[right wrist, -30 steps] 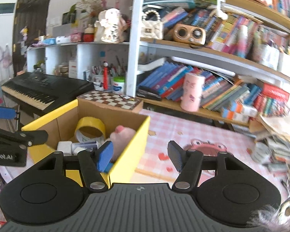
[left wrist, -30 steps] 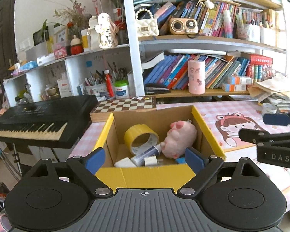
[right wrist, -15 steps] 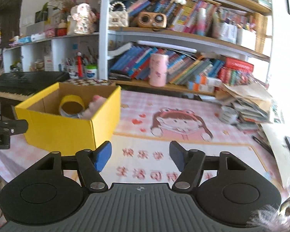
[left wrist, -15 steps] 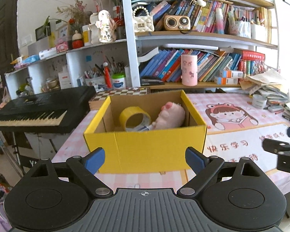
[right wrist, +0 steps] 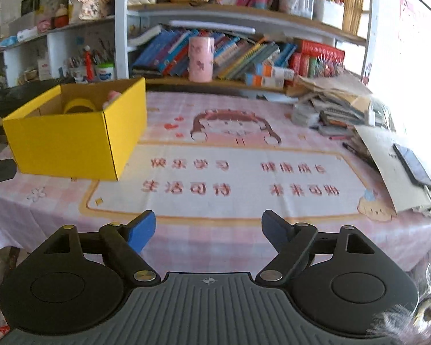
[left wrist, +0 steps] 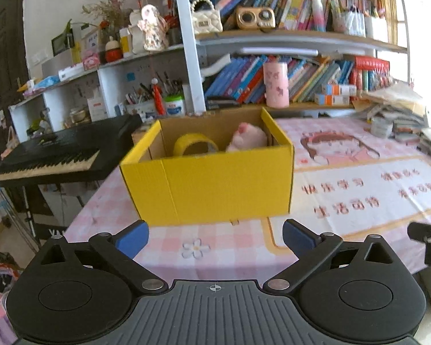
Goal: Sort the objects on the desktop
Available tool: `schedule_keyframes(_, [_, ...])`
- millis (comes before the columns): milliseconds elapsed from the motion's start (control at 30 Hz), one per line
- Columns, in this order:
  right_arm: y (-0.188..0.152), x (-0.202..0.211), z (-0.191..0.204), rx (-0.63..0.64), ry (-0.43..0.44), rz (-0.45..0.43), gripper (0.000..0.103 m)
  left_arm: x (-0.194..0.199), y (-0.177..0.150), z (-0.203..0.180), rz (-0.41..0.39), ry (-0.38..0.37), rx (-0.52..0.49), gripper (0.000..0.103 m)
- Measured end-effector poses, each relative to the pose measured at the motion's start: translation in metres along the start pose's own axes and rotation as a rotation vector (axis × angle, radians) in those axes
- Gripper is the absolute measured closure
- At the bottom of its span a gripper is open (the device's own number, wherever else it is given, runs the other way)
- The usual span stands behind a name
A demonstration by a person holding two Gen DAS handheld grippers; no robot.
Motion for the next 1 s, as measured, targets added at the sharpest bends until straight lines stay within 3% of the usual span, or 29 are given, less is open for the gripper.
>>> schedule_keyframes(167, [-0.004,-0.004,-0.004,0.007,-0.009,0.013,0.018,-0.007,-0.01,-0.016,0.054,-0.013,-0.064,0.002])
schedule_keyframes(533, [-0.003,-0.005,-0.006,0.033,0.036,0.024,0.016,-0.015,-0.015,-0.021,0.105,-0.013,-0.027,0.002])
schedule_keyframes(1000, [-0.014,-0.002,-0.024,-0.054,0.011,0.074,0.015,-0.013,-0.016,-0.035,0.11,-0.056,-0.083,0.0])
Point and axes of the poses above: each gripper's, at about its wrist camera, not at the fingertips, and x roughly against the way its jaws point, z to its left, y to its top, the point moved 8 cm from there along -x, roughly the way its jaws point, and after that the axes turned 6 degrees about -y, right-handed, at the moved point
